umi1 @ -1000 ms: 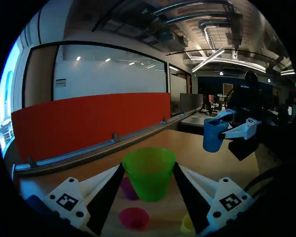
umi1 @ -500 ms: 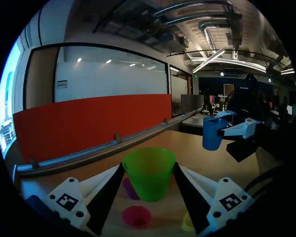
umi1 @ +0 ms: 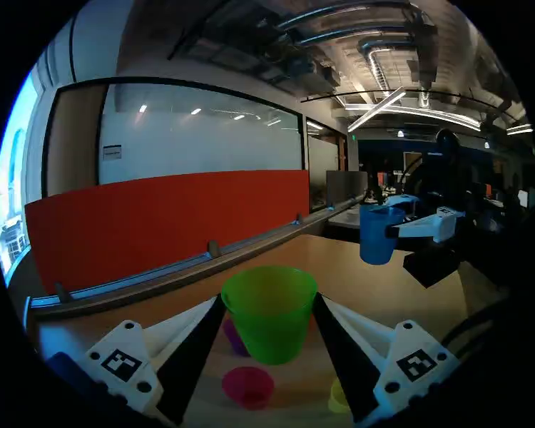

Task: Pour water

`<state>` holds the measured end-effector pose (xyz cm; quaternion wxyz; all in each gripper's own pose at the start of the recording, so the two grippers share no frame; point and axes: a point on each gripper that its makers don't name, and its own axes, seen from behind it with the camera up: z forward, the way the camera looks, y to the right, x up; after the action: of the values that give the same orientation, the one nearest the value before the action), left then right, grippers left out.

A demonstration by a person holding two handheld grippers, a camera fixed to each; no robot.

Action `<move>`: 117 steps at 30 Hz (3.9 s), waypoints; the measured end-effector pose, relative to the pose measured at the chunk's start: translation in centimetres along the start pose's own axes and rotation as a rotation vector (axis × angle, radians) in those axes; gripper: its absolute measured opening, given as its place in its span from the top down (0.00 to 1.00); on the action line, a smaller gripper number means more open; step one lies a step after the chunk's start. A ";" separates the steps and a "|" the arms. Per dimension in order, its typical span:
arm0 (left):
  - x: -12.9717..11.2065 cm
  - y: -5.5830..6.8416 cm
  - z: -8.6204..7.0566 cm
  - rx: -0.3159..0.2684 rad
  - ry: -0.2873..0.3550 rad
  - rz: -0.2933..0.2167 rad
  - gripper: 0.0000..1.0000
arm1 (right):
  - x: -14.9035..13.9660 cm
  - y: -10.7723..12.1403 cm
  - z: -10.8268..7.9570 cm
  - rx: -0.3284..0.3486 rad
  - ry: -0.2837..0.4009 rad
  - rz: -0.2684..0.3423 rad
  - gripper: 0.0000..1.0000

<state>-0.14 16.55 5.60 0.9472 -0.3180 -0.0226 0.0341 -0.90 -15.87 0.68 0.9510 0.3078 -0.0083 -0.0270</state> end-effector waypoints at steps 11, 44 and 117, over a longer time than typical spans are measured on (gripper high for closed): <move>-1.3 0.2 -1.0 -0.002 -0.014 -0.007 0.12 | 0.7 -1.2 1.4 0.044 -0.011 -0.029 0.09; -3.9 2.0 -2.8 -0.047 -0.017 -0.037 0.12 | 5.0 -4.7 5.8 0.184 -0.004 -0.256 0.09; -3.8 6.7 -3.1 -0.182 0.059 -0.006 0.12 | 9.0 -6.4 12.2 0.190 0.074 -0.851 0.09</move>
<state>-4.04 19.73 -0.98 0.9148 -0.4035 0.0011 0.0198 7.44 -28.64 6.79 0.8224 0.3705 0.1509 -0.4044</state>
